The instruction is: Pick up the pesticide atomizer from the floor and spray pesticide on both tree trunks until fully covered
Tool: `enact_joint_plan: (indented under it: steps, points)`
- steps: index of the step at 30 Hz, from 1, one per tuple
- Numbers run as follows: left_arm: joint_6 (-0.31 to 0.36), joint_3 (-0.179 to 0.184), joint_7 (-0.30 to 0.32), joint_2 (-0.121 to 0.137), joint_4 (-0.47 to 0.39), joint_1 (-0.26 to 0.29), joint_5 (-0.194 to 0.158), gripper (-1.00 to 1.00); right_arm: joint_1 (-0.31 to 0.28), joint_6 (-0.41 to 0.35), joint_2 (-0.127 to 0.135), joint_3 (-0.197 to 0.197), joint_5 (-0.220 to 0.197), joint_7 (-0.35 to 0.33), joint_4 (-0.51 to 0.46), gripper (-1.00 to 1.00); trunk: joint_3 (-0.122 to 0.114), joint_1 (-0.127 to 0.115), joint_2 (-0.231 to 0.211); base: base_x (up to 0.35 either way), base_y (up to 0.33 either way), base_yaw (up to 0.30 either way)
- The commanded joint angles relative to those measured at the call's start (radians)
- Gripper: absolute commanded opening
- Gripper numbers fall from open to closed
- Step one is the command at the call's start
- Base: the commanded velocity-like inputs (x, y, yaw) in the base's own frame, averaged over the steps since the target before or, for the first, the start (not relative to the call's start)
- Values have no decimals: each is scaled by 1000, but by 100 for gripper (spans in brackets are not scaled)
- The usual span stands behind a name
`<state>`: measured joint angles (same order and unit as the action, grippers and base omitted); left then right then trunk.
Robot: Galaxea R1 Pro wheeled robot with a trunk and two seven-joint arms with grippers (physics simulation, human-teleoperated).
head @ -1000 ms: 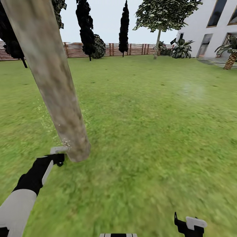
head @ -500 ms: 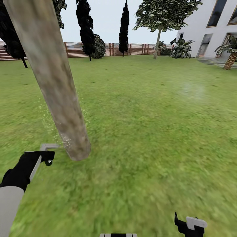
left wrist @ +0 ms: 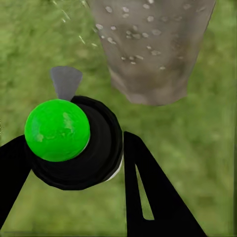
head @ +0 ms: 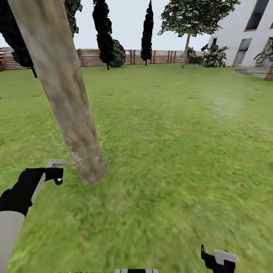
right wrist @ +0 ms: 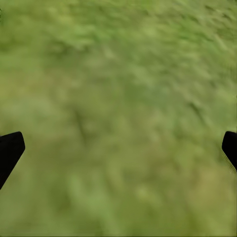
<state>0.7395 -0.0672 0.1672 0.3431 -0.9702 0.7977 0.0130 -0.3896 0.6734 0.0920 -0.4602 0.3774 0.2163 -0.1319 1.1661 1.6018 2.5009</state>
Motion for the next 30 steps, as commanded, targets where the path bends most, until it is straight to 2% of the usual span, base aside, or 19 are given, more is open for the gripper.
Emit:
enact_joint_plan:
  steps: [1, 4, 14, 20, 30]
  points:
    - [0, 0, 0, -1, -1, 0, 1, -100, 0, 0, 0, 0, 0, 0, -1, 100, 0, 0, 0, 0, -271, 250]
    - [0, 0, 0, -6, -2, 0, 1, -100, 0, 0, 0, 0, 0, 0, 0, 100, 0, 0, 0, 10, -272, 215]
    - [0, 0, 0, -10, -2, 1, 1, -100, 0, 0, 0, 0, 0, 0, -1, 100, 0, 0, 0, 165, -230, 9]
    - [0, 0, 0, -10, -3, 1, 1, -100, 0, 0, 0, 0, 0, 0, -1, 100, 0, 0, 0, -111, -264, 21]
    - [0, -6, -14, -10, -2, 3, 5, -100, 0, 0, 0, 0, 0, 0, -1, 100, 0, 0, 0, -10, -272, 262]
